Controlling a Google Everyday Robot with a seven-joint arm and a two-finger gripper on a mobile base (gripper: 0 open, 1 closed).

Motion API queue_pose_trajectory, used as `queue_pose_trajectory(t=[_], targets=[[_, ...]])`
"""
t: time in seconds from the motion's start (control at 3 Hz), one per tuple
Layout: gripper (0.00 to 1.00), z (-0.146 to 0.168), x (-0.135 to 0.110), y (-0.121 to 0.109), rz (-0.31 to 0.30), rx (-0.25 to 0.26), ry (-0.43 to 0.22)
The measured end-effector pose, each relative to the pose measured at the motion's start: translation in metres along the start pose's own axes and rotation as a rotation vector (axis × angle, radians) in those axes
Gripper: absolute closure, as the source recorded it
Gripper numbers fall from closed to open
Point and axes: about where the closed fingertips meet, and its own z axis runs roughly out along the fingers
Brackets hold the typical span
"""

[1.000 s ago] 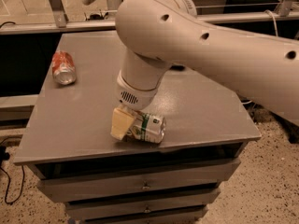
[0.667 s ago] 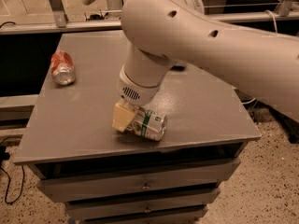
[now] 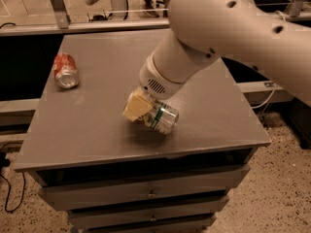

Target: Place 7up can upright

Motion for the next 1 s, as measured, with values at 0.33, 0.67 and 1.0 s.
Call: queue_pose_trajectory(t=[0.33,0.67,1.0], targets=[[1.0,-0.012,-0.004,-0.009,-0.03,-0.016,-0.144],[1.0,-0.027,-0.012,-0.019,-0.039,-0.042,-0.322],[1.0,-0.036,-0.017,-0.023,-0.063,-0.093,-0.492]])
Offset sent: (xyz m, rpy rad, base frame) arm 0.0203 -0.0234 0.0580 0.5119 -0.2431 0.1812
